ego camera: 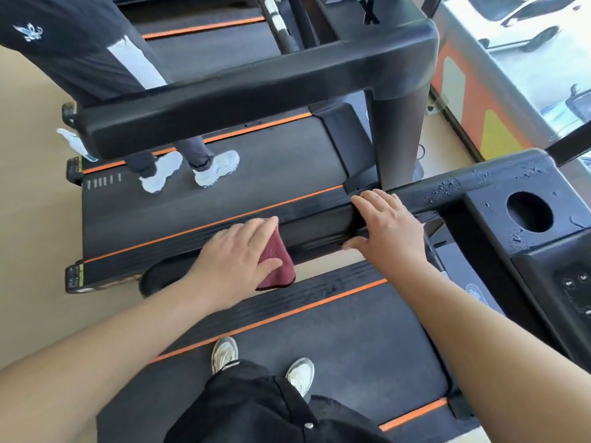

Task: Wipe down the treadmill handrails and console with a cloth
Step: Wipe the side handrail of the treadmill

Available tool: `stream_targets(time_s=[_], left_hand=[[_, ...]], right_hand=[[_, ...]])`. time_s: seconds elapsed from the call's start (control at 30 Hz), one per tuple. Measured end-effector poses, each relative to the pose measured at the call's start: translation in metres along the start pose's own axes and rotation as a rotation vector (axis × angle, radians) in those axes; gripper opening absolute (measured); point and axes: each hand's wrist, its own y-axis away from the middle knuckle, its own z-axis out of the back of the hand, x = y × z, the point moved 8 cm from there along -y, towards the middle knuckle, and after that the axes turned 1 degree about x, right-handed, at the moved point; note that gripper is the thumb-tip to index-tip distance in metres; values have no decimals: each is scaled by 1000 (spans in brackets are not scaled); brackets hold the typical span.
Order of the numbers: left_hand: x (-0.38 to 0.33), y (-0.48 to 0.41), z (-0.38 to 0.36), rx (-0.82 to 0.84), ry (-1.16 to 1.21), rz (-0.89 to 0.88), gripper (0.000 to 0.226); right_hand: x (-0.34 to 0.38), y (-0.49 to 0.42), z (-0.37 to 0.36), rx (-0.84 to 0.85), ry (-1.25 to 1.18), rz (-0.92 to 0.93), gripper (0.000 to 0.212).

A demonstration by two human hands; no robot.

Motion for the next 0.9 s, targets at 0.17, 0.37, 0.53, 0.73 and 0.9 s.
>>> stream_targets(time_s=[0.17,0.37,0.53,0.73,0.9], left_hand=[[-33,-60,8,109,48,240,74],[-66,-90,4,102,101,195,59],[-12,-12,-5,94,-89,67,83],[-59,-78,5,116,26,238,64],[-75,-78,4,-14,24,171,61]], right_hand=[[-1,0,5,-13,35,-2,76],[1,0,5,-54,20,-10,59],[-1,-3,2,10,-2,-20,78],[-3,-2,2,13,28,-37,71],[-1,-1,-2,8,53,-37,70]])
